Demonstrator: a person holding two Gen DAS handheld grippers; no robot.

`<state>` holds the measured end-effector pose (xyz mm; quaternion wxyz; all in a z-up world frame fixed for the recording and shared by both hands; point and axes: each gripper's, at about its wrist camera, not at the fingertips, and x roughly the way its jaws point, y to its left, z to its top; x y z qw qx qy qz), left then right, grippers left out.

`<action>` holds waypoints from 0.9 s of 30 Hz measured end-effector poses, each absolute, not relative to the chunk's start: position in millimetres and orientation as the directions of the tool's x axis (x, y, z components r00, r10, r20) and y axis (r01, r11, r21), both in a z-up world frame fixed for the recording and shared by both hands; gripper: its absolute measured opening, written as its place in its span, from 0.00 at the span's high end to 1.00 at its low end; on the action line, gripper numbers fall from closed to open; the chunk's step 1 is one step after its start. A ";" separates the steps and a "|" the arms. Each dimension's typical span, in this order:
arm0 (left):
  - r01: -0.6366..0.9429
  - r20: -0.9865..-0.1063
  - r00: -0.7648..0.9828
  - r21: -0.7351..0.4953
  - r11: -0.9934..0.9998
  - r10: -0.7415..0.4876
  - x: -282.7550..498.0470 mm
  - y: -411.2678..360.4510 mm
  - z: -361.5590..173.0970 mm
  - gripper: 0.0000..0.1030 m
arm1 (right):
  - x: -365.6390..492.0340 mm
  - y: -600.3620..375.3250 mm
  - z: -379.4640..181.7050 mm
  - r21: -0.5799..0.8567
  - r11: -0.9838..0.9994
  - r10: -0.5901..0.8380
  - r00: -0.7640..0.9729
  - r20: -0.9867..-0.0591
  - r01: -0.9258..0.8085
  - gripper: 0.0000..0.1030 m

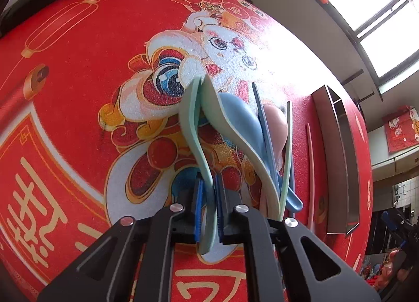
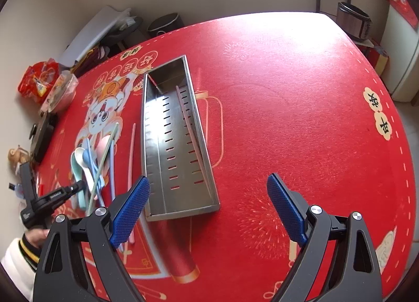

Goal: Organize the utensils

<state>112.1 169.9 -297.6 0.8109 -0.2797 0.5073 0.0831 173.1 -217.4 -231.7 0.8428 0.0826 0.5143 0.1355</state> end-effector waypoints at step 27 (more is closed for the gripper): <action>-0.368 -0.867 0.489 -0.302 0.880 -0.093 91.7 160.5 -291.7 0.94 | 170.0 -204.3 -243.7 0.298 0.939 0.341 0.383 -0.858 -0.168 0.15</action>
